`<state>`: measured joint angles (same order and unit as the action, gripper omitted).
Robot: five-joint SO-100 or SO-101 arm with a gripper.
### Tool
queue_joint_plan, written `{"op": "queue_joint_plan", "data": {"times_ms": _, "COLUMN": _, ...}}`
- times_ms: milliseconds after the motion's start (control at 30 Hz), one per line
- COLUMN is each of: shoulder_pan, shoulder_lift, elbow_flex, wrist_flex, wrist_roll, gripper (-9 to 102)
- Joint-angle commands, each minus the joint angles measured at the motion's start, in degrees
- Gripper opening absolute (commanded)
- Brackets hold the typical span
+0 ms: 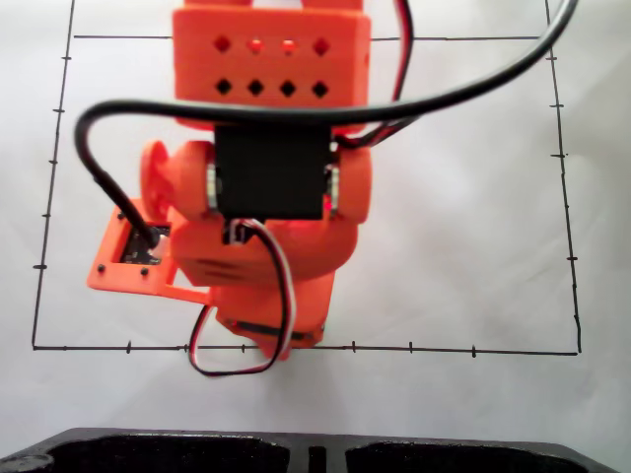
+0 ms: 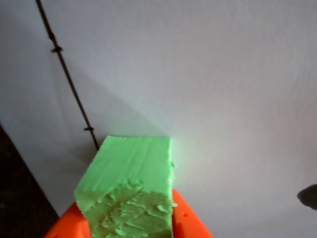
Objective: Grasp the colored block, Place it on the black dot, and then return the arm to the default position.
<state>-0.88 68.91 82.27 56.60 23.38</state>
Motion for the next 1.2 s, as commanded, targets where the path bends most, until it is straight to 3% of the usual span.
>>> {"op": "queue_joint_plan", "data": {"times_ms": 0, "shoulder_pan": 0.6, "shoulder_lift": 1.1, "elbow_flex": -1.1, "wrist_flex": 0.5, "wrist_roll": -0.2, "gripper": 12}}
{"op": "queue_joint_plan", "data": {"times_ms": 567, "shoulder_pan": -6.7, "shoulder_lift": 20.0, "elbow_flex": 9.1, "wrist_flex": 9.5, "wrist_roll": 1.5, "gripper": 13}}
{"op": "queue_joint_plan", "data": {"times_ms": 1167, "shoulder_pan": -6.6, "shoulder_lift": 29.7, "elbow_flex": 29.6, "wrist_flex": 5.4, "wrist_roll": -3.7, "gripper": 14}}
